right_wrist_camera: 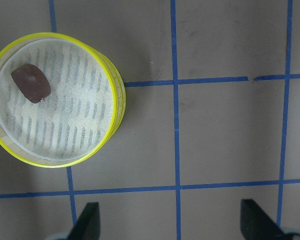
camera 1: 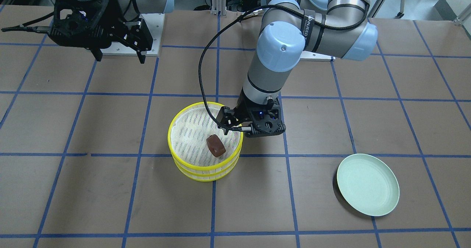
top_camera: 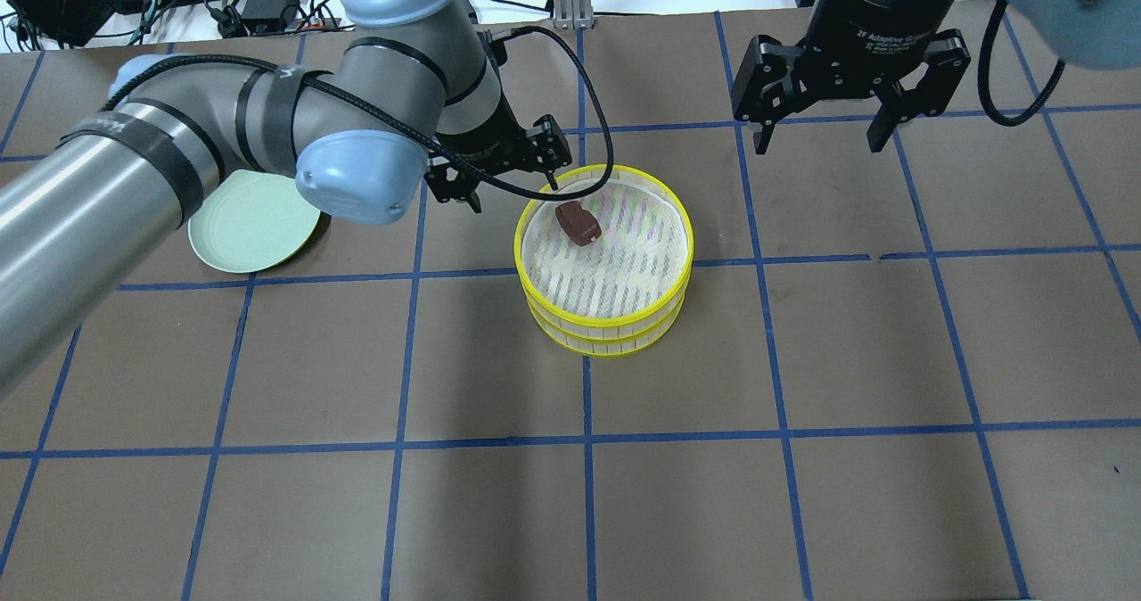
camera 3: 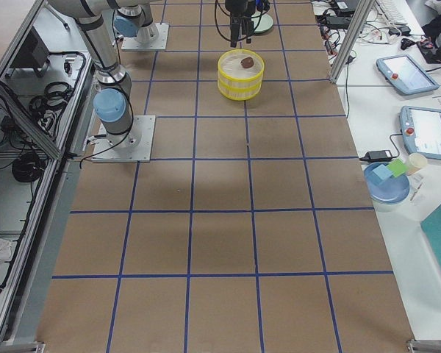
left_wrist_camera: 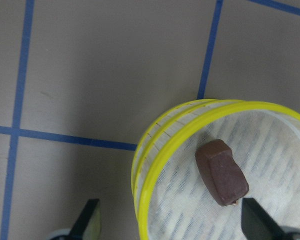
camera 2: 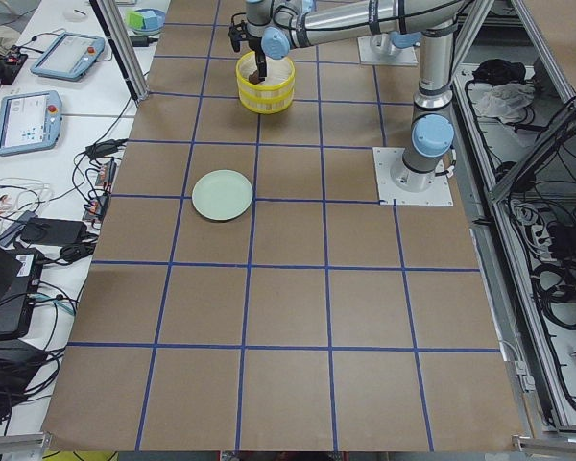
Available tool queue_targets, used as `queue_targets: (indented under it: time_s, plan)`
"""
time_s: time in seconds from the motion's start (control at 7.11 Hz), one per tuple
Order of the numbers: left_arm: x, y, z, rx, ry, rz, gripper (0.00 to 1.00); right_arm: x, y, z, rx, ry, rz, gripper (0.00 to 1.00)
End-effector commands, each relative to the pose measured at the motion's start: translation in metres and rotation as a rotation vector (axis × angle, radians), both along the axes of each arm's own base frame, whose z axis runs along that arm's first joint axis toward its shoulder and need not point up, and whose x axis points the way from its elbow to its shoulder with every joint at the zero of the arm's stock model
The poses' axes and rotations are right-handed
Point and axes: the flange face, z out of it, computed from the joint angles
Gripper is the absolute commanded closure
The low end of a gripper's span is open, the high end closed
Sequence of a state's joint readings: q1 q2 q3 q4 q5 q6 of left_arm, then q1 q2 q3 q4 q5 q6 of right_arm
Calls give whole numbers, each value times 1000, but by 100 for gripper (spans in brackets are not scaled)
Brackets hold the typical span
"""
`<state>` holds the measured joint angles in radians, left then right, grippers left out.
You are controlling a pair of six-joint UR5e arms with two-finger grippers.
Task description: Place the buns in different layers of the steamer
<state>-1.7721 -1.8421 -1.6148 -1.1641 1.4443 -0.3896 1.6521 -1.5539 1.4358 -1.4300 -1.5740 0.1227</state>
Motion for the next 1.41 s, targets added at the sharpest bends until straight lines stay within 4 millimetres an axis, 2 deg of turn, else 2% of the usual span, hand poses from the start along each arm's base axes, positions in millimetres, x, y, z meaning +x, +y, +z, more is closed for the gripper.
queue_targets:
  time_s: [0.0,0.14,0.28,0.42,0.56,0.7,1.13,1.27]
  plan:
    - [80,-19,39,-40,-102,-95,0,0,0,0,0,0,0,0]
    - [111,-19,61,-57,-121,-109,0,0,0,0,0,0,2,0]
    - [153,-15,84,-33,-144,-113,0,0,0,0,-1,0,3,0]
    - [177,-3,111,-23,-152,-76,0,0,0,0,-4,-1,9,0]
    - [183,7,126,-40,-143,-75,0,0,-2,2,-19,-2,12,0]
    - [186,18,133,-17,-149,-70,0,0,-2,2,-18,-2,12,0]
    - [164,48,161,-37,-67,-94,0,1,-2,2,-22,-4,14,0]
    - [164,53,161,-25,-71,-96,0,1,-2,2,-21,-4,14,0]
